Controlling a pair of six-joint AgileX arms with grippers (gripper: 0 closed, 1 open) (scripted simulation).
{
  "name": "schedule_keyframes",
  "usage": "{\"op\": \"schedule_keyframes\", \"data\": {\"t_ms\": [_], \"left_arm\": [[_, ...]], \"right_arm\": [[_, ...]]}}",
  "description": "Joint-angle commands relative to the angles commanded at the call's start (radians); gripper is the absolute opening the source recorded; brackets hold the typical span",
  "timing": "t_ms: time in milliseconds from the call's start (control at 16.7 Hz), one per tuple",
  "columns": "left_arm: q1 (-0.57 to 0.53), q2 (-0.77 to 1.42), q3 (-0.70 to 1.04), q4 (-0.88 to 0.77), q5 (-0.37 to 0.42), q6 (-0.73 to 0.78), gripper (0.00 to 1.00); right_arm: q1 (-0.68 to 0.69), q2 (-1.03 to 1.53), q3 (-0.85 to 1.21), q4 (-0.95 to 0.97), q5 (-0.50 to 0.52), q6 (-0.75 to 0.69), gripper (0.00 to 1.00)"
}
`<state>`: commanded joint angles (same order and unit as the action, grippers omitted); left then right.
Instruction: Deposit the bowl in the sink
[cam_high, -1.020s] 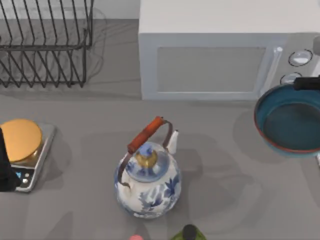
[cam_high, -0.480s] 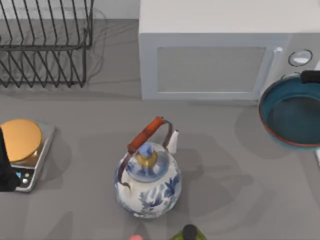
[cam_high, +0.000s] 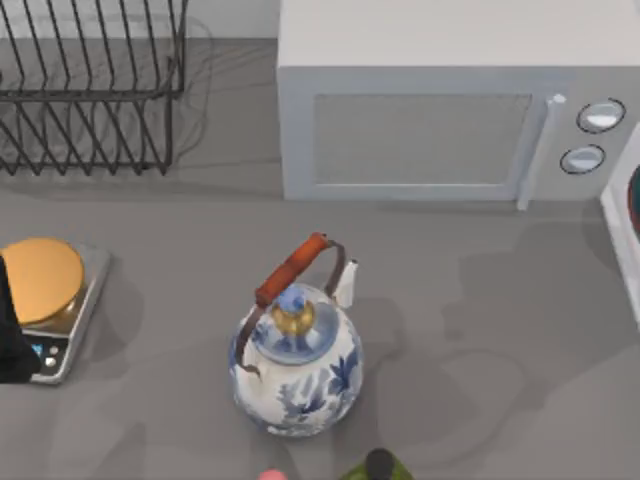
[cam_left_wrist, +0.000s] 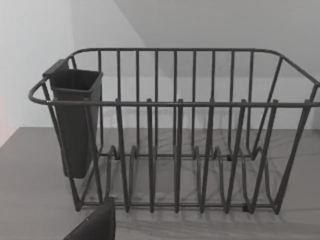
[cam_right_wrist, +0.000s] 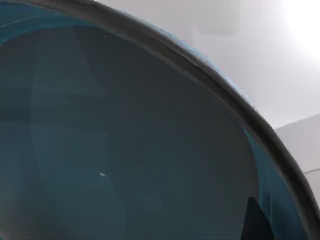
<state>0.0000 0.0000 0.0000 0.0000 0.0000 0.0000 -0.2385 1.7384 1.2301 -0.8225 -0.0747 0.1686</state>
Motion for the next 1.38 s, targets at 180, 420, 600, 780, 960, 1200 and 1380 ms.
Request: {"op": "schedule_keyframes", "data": {"t_ms": [180,420,600,780,960,1200,1380], "left_arm": [[0.0,0.0,0.0,0.0,0.0,0.0,1.0],[0.0,0.0,0.0,0.0,0.0,0.0,1.0],[0.0,0.0,0.0,0.0,0.0,0.0,1.0],[0.0,0.0,0.0,0.0,0.0,0.0,1.0],[0.0,0.0,0.0,0.0,0.0,0.0,1.0],[0.0,0.0,0.0,0.0,0.0,0.0,1.0],[0.0,0.0,0.0,0.0,0.0,0.0,1.0]], "right_arm": [[-0.154,-0.01,-0.157,0.366,-0.058,-0.018,0.0],[-0.289,-0.041,-0.355,0.899,-0.159,-0.056,0.0],[-0.329,-0.084,-0.472,1.243,-0.247,-0.088,0.0],[-0.328,-0.145,-0.557,1.497,-0.332,-0.117,0.0],[-0.31,-0.208,-0.612,1.657,-0.396,-0.139,0.0],[-0.288,-0.245,-0.634,1.729,-0.427,-0.15,0.0],[-0.288,-0.245,-0.634,1.729,-0.427,-0.15,0.0]]}}
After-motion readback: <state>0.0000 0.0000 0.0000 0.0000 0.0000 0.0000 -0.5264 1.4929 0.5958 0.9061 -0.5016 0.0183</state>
